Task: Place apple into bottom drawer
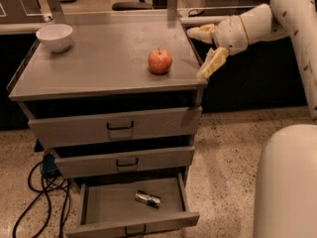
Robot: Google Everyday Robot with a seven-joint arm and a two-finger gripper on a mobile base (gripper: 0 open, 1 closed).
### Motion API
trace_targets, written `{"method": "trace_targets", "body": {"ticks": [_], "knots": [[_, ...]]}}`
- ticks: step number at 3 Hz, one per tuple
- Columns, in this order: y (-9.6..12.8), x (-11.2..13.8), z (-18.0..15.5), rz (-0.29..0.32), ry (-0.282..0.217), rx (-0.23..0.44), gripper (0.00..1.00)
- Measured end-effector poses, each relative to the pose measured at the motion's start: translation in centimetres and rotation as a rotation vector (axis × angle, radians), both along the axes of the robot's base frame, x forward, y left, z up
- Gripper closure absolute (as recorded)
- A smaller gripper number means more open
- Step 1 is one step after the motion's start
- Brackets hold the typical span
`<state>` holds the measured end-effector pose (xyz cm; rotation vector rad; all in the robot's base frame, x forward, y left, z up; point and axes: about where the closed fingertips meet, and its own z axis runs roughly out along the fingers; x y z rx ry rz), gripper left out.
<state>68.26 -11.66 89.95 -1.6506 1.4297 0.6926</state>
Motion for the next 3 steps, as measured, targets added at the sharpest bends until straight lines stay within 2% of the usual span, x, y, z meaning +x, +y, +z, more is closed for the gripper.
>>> {"method": "trace_targets", "body": {"ticks": [1,2,3], "knots": [[0.3,1.0,1.0,-0.005,-0.032,0.017,0.0],[0.4,1.0,0.8,-0.006,-0.025,0.015,0.0],[1.3,2.7,-0.1,0.008,-0.027,0.086,0.0]]}}
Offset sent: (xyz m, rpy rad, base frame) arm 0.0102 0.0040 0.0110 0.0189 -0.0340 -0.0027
